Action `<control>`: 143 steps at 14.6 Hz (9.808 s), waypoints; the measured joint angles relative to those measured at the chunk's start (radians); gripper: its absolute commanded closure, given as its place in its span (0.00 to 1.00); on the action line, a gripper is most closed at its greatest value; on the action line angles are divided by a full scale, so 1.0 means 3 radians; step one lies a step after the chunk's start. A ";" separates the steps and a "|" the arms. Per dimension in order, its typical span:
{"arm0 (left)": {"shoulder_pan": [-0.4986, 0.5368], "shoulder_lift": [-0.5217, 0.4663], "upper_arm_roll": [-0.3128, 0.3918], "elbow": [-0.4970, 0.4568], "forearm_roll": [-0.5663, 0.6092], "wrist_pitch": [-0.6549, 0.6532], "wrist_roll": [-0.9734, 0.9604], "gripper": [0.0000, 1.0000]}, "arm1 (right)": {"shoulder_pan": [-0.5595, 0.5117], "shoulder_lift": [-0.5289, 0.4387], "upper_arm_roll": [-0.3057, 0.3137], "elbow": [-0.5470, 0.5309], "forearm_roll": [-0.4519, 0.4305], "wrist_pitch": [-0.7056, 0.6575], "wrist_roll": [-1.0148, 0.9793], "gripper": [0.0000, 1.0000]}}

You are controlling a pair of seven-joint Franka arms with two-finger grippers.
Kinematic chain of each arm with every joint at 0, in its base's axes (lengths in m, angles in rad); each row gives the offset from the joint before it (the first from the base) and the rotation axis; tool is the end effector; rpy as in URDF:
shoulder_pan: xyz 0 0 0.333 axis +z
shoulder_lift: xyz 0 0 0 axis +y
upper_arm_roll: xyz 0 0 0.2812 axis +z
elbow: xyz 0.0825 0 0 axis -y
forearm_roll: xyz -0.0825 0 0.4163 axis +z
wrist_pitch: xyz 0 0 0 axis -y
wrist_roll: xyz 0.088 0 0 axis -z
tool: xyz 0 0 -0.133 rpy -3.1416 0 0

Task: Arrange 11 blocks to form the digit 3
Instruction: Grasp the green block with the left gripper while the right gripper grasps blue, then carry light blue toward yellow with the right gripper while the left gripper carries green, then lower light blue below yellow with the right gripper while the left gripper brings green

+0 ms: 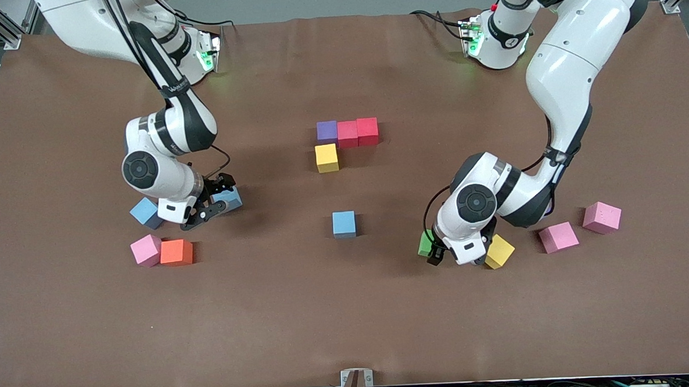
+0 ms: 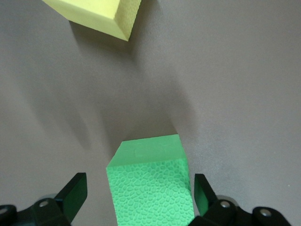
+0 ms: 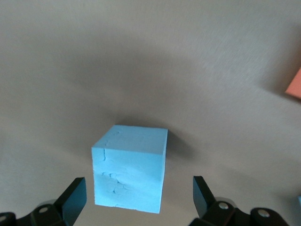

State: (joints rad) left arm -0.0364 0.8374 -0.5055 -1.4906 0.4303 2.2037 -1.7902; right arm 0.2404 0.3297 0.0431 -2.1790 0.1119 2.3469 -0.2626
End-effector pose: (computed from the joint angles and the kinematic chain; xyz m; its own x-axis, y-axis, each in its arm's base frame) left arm 0.6401 -0.3152 0.1463 0.4265 0.9041 -0.0254 0.9043 -0.4268 -0.0095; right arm 0.5242 0.1581 0.1404 0.8837 0.4472 -0.1381 0.4333 -0.8933 -0.1199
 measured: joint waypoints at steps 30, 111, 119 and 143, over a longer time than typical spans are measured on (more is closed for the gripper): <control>0.0160 -0.0491 -0.0009 0.0167 -0.0120 -0.0573 0.0009 0.97 | 0.0704 0.0404 0.0049 0.0935 0.0028 -0.0226 0.1123 0.79; -0.0134 -0.0464 -0.0014 0.0034 -0.0336 -0.0591 -0.0775 0.96 | 0.1518 0.2027 -0.0190 0.3179 0.0039 -0.0356 0.2700 0.47; -0.0118 -0.0471 -0.0014 0.0045 -0.0336 -0.0590 -0.0776 0.96 | 0.1530 0.2055 -0.0217 0.3217 0.0036 -0.0377 0.2666 0.77; -0.0181 -0.0556 -0.0388 -0.0592 -0.0340 -0.0269 -0.1552 0.96 | 0.1654 0.1522 -0.0214 0.2308 0.0034 -0.0309 0.2552 0.76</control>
State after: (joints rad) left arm -0.0906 0.6707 -0.6217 -1.6681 0.3284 2.1229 -2.2559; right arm 0.7367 0.7862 -0.0211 -1.4867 0.1220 2.2541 0.5031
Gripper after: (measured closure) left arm 0.432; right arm 0.467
